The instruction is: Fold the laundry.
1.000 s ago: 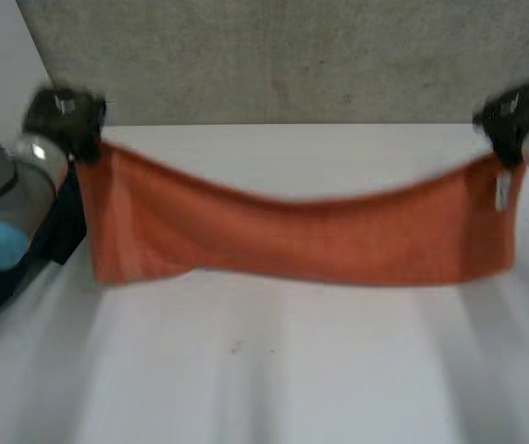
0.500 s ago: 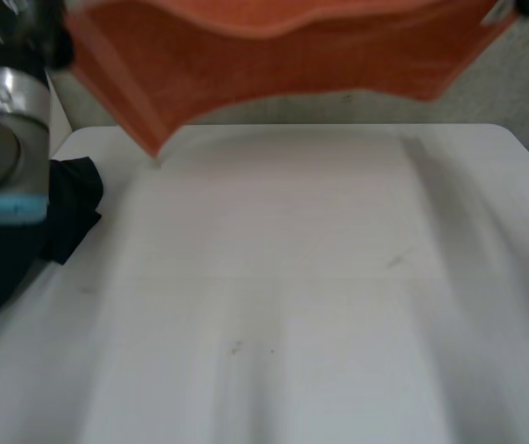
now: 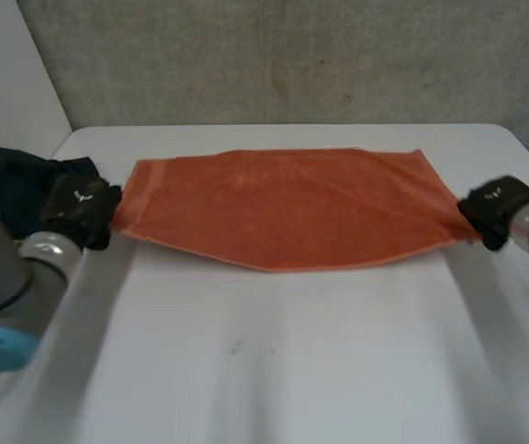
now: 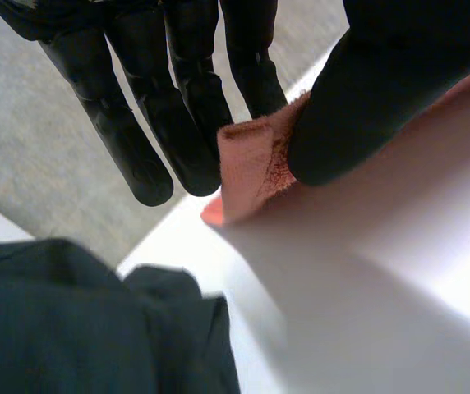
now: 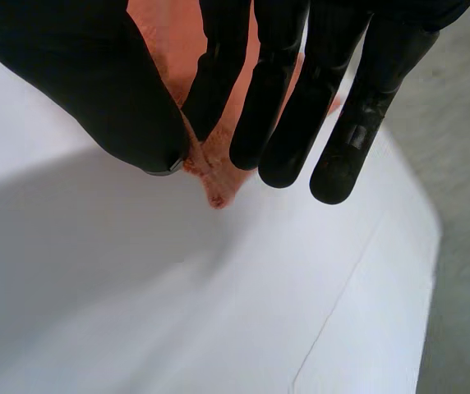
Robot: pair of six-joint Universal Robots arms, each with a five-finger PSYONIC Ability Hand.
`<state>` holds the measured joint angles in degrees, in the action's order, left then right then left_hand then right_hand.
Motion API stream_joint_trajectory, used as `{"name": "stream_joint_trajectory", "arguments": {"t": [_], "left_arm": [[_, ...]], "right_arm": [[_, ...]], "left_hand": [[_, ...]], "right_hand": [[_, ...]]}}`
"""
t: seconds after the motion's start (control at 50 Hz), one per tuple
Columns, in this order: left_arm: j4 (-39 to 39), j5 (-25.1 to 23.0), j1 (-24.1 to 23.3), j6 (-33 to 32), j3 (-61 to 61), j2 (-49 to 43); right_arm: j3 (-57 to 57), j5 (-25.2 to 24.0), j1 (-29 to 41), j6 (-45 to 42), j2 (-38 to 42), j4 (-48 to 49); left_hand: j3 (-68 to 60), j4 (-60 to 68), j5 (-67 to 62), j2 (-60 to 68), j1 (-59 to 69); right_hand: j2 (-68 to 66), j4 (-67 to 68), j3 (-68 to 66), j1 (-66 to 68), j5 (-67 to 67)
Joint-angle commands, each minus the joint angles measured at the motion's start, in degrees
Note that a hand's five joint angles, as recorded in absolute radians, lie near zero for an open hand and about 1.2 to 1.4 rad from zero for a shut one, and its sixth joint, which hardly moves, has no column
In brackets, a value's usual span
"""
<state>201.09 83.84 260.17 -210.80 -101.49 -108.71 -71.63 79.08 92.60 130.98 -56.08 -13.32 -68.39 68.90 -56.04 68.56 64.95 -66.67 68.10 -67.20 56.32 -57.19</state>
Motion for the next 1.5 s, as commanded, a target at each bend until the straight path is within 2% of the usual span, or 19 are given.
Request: {"name": "stream_joint_trajectory", "arguments": {"t": [0.02,0.04,0.12,0.18,0.24,0.36,0.52,0.68,0.86,0.88,0.9,0.92,0.94,1.02,1.1,1.2,1.28,1.36,1.5], "left_arm": [[-24.92,0.01,2.18,-5.41,-7.4,16.5],[-28.35,-0.08,2.71,-6.02,-8.19,17.73],[-39.62,-0.43,2.72,-8.05,-10.66,20.29],[-37.88,-1.04,2.45,-8.58,-10.05,20.12],[-29.54,-1.13,2.54,-8.23,-7.94,17.58],[-20.22,-0.34,2.19,-7.35,-1.79,6.95],[-12.84,0.79,0.79,2.39,10.67,-8.51],[-9.05,7.03,-2.11,2.85,20.26,-16.87],[-7.64,8.45,-4.67,2.67,27.92,-23.12],[-7.64,8.45,-4.84,2.76,28.19,-23.3],[-7.55,8.19,-5.28,2.67,28.19,-23.39],[-7.47,8.1,-5.63,2.76,28.1,-23.3],[-7.55,8.1,-6.07,2.93,28.1,-23.12],[-7.11,8.36,-7.74,2.76,27.84,-20.67],[-7.11,8.8,-7.83,4.07,24.86,-15.22],[-7.11,8.54,-7.83,6.71,17.22,-6.36],[-6.85,8.1,-7.92,8.73,11.34,-1.52],[-5.62,8.01,-8.27,9.87,6.59,0.95],[-3.42,8.01,-8.71,10.23,2.7,1.66]], "right_arm": [[-15.63,0.37,-6.72,-17.22,-16.06,-14.53],[-19.74,0.38,-8.9,-22.64,-20.17,-16.37],[-24.51,-0.41,-12.43,-28.75,-27.04,-17.44],[-25.32,-1.81,-13.23,-26.75,-28.21,-15.78],[-24.62,-2.52,-12.71,-23.93,-27.25,-12.53],[-17.52,-1.39,-8.69,-15.68,-14.44,-0.16],[-4.67,4.76,-1.81,-12.77,-1.06,7.86],[6.49,6.44,1.62,-12.94,8.96,14.9],[18.45,9.16,3.64,-12.15,17.49,18.59],[19.06,9.51,3.82,-12.06,17.93,19.03],[20.11,10.13,3.99,-11.02,18.28,19.03],[20.12,10.05,4.08,-10.57,18.2,18.94],[20.12,10.04,4.26,-10.05,17.94,18.94],[18.72,10.22,4.08,-3.2,14.08,19.47],[13.19,8.82,3.64,6.82,5.38,19.82],[3.98,1.11,-0.82,14.82,-6.47,19.48],[-3.84,-6.1,-4.61,14.66,-10.27,17.55],[-10.7,-9.98,-7.25,12.91,-12.38,14.56],[-20.47,-11.75,-11.2,4.83,-12.66,14.02]], "left_hand": [[-11.61,11.1,-13.96,11.44,15.05],[-11.61,11.1,-13.96,11.44,15.05],[-11.61,11.1,-13.96,11.44,15.05],[-11.61,11.1,-13.96,11.44,15.05],[-11.61,11.1,-13.96,11.44,15.05],[-11.61,11.1,-13.96,11.44,15.05],[-11.61,11.1,-13.96,11.44,15.05],[-11.61,11.1,-13.96,11.44,15.05],[-11.61,11.1,-13.96,11.44,15.05],[5.02,-5.53,2.67,-5.19,-1.58],[55.64,-56.16,53.29,-55.81,-52.21],[58.39,-58.9,56.04,-58.56,-54.95],[51.37,-51.88,49.02,-51.54,-47.93],[58.39,-58.9,56.04,-58.56,-54.95],[58.39,-58.9,56.04,-58.56,-54.95],[58.39,-58.9,56.04,-58.56,-54.95],[58.39,-58.9,56.04,-58.56,-54.95],[58.39,-58.9,56.04,-58.56,-54.95],[58.39,-58.9,56.04,-58.56,-54.95]], "right_hand": [[-13.33,11.9,-12.8,23.68,-12.81],[-13.33,11.9,-12.8,23.68,-12.81],[-13.33,11.9,-12.8,23.68,-12.81],[-13.33,11.9,-12.8,23.68,-12.81],[-13.33,11.9,-12.8,23.68,-12.81],[-13.33,11.9,-12.8,23.68,-12.81],[-13.33,11.9,-12.8,23.68,-12.81],[-13.33,11.9,-12.8,23.68,-12.81],[-13.33,11.9,-12.8,23.68,-12.81],[6.09,-7.53,6.62,4.26,6.61],[56.67,-58.1,57.2,-46.32,57.19],[56.67,-58.1,57.2,-46.32,57.19],[56.67,-58.1,57.2,-46.32,57.19],[56.67,-58.1,57.2,-46.32,57.19],[56.67,-58.1,57.2,-46.32,57.19],[56.67,-58.1,57.2,-46.32,57.19],[56.67,-58.1,57.2,-46.32,57.19],[56.67,-58.1,57.2,-46.32,57.19],[38.63,-40.07,39.16,-28.28,39.15]]}}
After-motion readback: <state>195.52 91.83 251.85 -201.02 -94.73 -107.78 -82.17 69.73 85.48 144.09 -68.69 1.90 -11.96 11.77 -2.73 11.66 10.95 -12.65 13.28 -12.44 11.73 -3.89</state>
